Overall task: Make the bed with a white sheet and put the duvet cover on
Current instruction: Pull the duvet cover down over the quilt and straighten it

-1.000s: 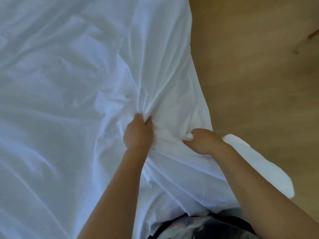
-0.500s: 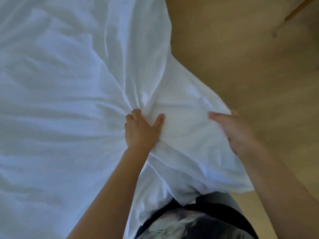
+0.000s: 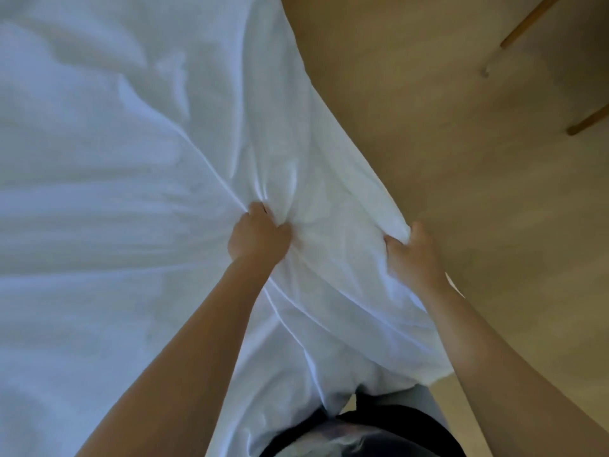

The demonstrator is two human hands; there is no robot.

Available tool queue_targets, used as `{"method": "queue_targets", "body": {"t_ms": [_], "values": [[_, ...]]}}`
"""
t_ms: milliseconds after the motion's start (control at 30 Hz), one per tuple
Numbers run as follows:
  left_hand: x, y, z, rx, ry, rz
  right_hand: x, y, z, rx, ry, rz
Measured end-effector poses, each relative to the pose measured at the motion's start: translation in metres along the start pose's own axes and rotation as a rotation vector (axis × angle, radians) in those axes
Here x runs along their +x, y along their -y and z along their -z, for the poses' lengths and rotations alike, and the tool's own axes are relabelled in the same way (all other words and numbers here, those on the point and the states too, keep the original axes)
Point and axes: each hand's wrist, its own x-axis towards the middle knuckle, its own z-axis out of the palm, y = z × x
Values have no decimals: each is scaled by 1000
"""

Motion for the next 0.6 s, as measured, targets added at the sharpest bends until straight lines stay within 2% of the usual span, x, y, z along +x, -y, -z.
{"method": "queue_targets", "body": {"t_ms": [200,400,533,600], "values": [[5,-22,5,-62,-206,-37,18,47,-8,-142,122,141],[34,-50,20,79,-468,-176,46,80,-27,-87,281,113],[67,-77,29,219,-449,-170,68,106,-43,11,231,243],[79,-83,30,287,-414,-157,82,127,-54,53,266,305]]}}
